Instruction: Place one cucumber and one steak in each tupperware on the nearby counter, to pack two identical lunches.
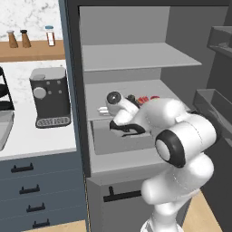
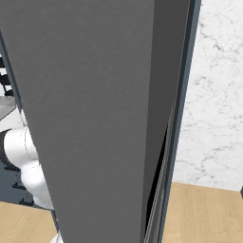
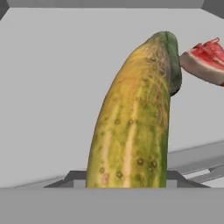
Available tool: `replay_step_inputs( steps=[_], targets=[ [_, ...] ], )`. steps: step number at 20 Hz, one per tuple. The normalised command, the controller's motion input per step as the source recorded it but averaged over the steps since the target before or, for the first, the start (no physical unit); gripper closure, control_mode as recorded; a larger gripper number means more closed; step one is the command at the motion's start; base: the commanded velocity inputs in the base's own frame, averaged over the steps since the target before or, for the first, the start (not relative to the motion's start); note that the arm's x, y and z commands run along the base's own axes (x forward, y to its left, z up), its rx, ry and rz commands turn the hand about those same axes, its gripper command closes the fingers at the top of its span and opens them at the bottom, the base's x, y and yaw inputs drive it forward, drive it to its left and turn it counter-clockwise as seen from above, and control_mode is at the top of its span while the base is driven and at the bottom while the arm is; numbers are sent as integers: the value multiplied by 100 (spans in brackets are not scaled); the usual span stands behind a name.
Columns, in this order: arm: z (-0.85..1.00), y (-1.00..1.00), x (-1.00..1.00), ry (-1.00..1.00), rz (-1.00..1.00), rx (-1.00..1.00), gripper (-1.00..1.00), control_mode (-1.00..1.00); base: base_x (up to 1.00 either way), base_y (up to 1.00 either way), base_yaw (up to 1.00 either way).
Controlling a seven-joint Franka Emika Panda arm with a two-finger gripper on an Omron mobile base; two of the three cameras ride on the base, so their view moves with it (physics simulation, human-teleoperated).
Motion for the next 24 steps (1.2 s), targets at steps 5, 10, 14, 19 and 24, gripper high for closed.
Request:
replay_step_inputs(
  steps=[5, 10, 14, 19, 24],
  targets=[
    [78, -23, -100, -6, -12, 7, 100, -100, 0, 0, 0],
    [100, -17, -100, 5, -14, 4, 100, -100, 0, 0, 0],
    [100, -22, -100, 21, -9, 7, 100, -100, 0, 0, 0],
    [75, -41, -99, 24, 5, 14, 100, -100, 0, 0, 0],
    [3, -46, -90, 8, 8, 17, 100, -100, 0, 0, 0]
  ],
)
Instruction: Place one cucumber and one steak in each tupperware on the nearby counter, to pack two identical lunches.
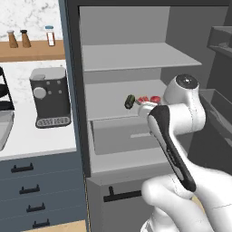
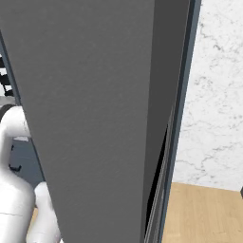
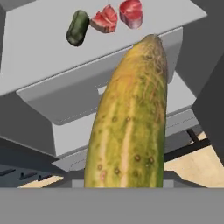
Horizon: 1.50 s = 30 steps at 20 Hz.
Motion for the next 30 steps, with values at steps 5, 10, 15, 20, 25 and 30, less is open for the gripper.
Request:
replay_step_inputs(
  steps=[5, 10, 15, 20, 25, 30],
  targets=[
    [-2, 1, -35, 0, 2, 0, 100, 100, -60, 39, 10],
    [0, 0, 0, 0, 0, 0, 100, 100, -82, 100, 19],
    [0, 0, 0, 0, 0, 0, 100, 100, -32, 100, 18],
    [0, 0, 0, 0, 0, 0, 100, 100, 48, 100, 6],
    [0, 0, 0, 0, 0, 0, 100, 100, 100, 100, 0],
    [0, 0, 0, 0, 0, 0, 100, 100, 100, 100, -12]
  ],
)
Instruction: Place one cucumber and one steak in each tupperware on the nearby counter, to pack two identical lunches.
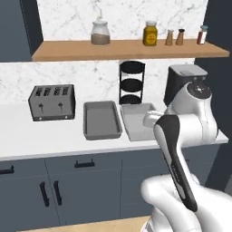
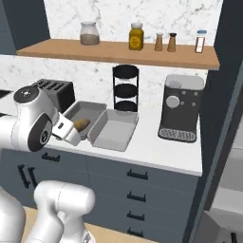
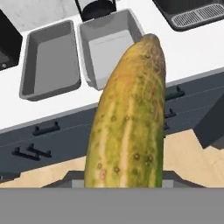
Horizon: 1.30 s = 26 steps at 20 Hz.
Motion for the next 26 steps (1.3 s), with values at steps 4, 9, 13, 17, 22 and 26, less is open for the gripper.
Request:
replay_step_inputs(
  steps=[4, 9, 13, 17, 22, 26],
  targets=[
    [0, 0, 0, 0, 0, 0, 100, 100, 100, 72, -16],
    [-52, 6, 80, -1, -2, -1, 100, -100, 20, 3, -2],
    [-87, 0, 100, -2, 0, 0, 100, -100, 0, 0, 0],
    [-59, 29, 100, 0, 0, 0, 100, -100, 0, 0, 0],
    [-33, 56, 99, 1, 0, 1, 100, -100, 0, 0, 0],
    [-46, 14, 88, 16, 0, 0, -100, -100, 0, 0, 0]
  ],
)
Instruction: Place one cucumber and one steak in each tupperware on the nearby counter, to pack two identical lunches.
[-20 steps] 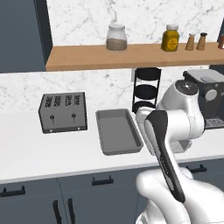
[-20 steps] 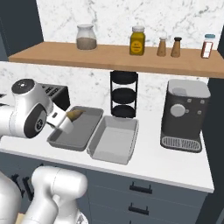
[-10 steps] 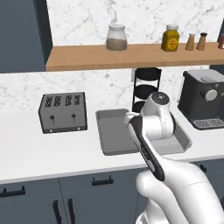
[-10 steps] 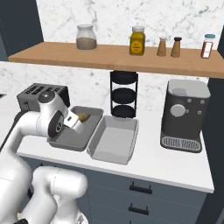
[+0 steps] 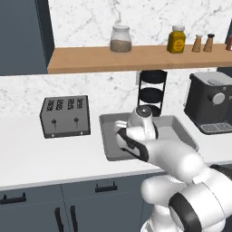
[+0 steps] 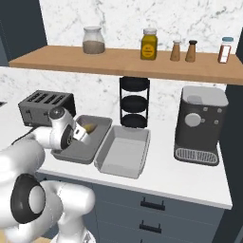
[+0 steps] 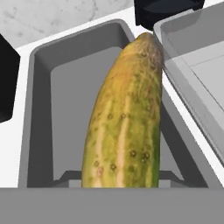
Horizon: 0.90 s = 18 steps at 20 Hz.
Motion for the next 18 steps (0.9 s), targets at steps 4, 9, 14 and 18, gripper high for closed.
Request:
replay_step_inputs(
  steps=[4, 9, 14, 18],
  targets=[
    [-82, 0, 73, 24, 0, 0, -100, -100, 0, 0, 0],
    [-27, -1, 44, 5, 0, 0, -100, -100, 0, 0, 0],
    [54, 0, -20, -6, -1, 0, -100, -100, 0, 0, 0],
    [100, -10, -95, -21, 0, 0, -100, -100, 0, 0, 0]
  ],
)
